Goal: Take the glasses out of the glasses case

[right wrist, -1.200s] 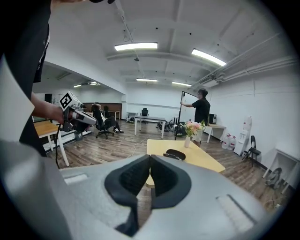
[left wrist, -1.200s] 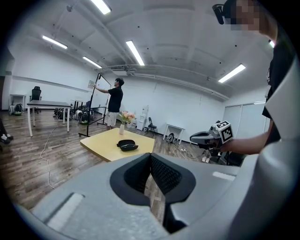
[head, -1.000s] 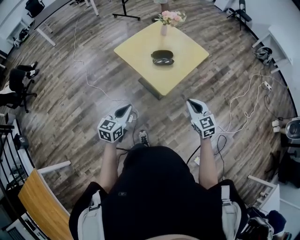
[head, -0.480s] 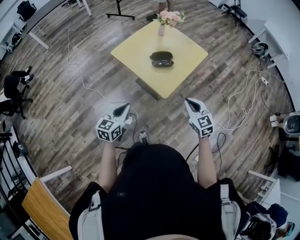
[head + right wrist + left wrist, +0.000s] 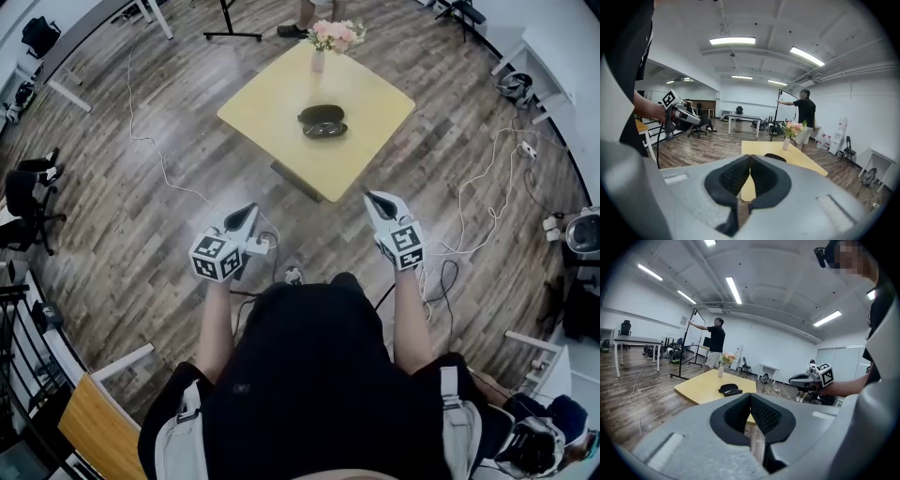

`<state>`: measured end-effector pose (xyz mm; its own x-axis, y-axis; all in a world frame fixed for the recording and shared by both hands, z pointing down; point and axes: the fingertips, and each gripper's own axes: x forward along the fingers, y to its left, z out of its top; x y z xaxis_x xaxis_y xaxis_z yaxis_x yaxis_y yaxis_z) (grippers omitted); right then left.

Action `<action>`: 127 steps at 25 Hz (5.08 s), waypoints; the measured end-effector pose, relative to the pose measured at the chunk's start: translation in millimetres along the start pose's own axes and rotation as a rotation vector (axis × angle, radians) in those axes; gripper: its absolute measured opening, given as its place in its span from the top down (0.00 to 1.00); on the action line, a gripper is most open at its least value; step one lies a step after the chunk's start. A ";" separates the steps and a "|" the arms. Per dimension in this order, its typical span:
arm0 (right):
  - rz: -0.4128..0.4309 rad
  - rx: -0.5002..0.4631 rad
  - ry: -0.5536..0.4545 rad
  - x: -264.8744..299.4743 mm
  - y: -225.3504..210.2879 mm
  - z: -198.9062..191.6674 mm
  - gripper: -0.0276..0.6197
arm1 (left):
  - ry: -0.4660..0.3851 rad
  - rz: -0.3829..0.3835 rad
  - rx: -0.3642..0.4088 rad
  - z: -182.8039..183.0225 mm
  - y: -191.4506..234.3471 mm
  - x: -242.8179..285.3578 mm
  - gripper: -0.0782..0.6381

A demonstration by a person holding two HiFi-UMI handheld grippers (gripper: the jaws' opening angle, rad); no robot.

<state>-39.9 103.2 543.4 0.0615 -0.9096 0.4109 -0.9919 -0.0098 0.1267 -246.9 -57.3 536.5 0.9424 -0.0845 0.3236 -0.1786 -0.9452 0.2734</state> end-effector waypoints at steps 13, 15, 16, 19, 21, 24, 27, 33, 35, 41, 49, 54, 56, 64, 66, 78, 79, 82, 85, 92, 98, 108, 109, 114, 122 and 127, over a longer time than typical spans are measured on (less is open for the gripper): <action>0.051 0.001 -0.010 25.3 -67.5 -5.6 0.95 | -0.005 0.051 -0.003 25.2 -0.7 56.4 0.88; 0.070 -0.013 -0.020 31.2 -83.1 -0.3 0.95 | -0.015 0.072 -0.007 32.3 -3.4 66.0 0.88; 0.079 -0.021 -0.027 34.6 -91.7 3.5 0.95 | -0.019 0.083 -0.008 36.0 -4.4 71.0 0.88; 0.108 -0.043 -0.046 45.0 -117.0 15.3 0.95 | -0.032 0.120 -0.018 47.0 -6.7 86.9 0.88; 0.133 -0.054 -0.058 49.7 -131.8 19.6 0.95 | -0.040 0.145 -0.023 52.8 -11.0 96.8 0.88; 0.173 -0.063 -0.070 55.3 -150.2 18.3 0.95 | -0.047 0.179 -0.021 59.5 -19.5 109.3 0.88; 0.209 -0.067 -0.075 60.1 -164.8 14.6 0.95 | -0.044 0.215 -0.022 61.8 -27.5 118.9 0.88; 0.298 -0.088 -0.078 67.8 -174.9 3.4 0.95 | -0.037 0.295 -0.033 56.7 -41.0 126.9 0.88; 0.320 -0.093 -0.081 71.9 -177.6 0.8 0.95 | -0.034 0.314 -0.032 54.3 -43.5 130.0 0.88; 0.360 -0.098 -0.072 88.0 -182.9 -3.5 0.95 | -0.030 0.349 -0.054 48.9 -40.6 133.3 0.88; 0.353 -0.110 -0.035 123.4 -188.5 1.1 0.95 | -0.025 0.326 -0.081 54.5 2.8 156.4 0.88; 0.306 -0.124 0.015 153.4 -207.0 10.0 0.95 | -0.034 0.267 -0.072 76.2 38.1 181.9 0.88; 0.285 -0.121 0.015 168.2 -210.5 20.6 0.95 | -0.031 0.246 -0.071 82.1 56.4 188.1 0.88; 0.238 -0.099 0.055 217.6 -199.3 35.1 0.95 | -0.011 0.163 -0.083 95.0 125.1 209.9 0.88; 0.216 -0.090 0.068 224.3 -199.0 36.3 0.95 | -0.004 0.135 -0.080 98.6 137.2 216.1 0.88; 0.171 -0.086 0.119 265.9 -183.2 42.6 0.95 | 0.021 0.026 -0.073 101.5 180.8 237.5 0.88; 0.179 -0.097 0.125 268.8 -180.0 41.9 0.95 | 0.022 0.025 -0.073 100.7 182.8 237.3 0.88; 0.200 -0.127 0.144 273.9 -174.9 39.9 0.95 | 0.021 0.034 -0.076 100.0 185.5 234.5 0.88; 0.217 -0.136 0.141 279.1 -176.4 42.6 0.95 | 0.017 0.053 -0.085 100.2 186.3 231.2 0.88; 0.324 -0.159 0.155 290.1 -179.9 30.4 0.95 | 0.017 0.147 -0.125 93.4 180.5 228.5 0.88; 0.440 -0.192 0.157 305.7 -196.8 21.6 0.95 | 0.024 0.237 -0.156 93.4 163.0 240.7 0.88; 0.642 -0.252 0.188 318.8 -211.1 -18.4 0.95 | 0.022 0.399 -0.221 77.8 132.7 261.2 0.88; 0.660 -0.258 0.193 320.3 -211.1 -22.3 0.95 | 0.018 0.414 -0.226 76.6 130.1 261.7 0.88; 0.767 -0.310 0.234 330.7 -205.5 -45.2 0.95 | 0.005 0.491 -0.252 71.2 117.2 265.5 0.88; 0.908 -0.398 0.301 346.7 -179.4 -75.9 0.95 | -0.010 0.593 -0.288 61.3 103.6 257.2 0.88; 0.947 -0.499 0.382 362.9 -166.8 -96.5 0.89 | -0.014 0.636 -0.311 55.2 105.8 248.9 0.88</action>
<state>158.6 -185.1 758.6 -0.5745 -0.2759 0.7706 -0.5075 0.8587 -0.0709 -15.6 -195.7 596.0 0.6319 -0.5963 0.4950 -0.7661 -0.5773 0.2826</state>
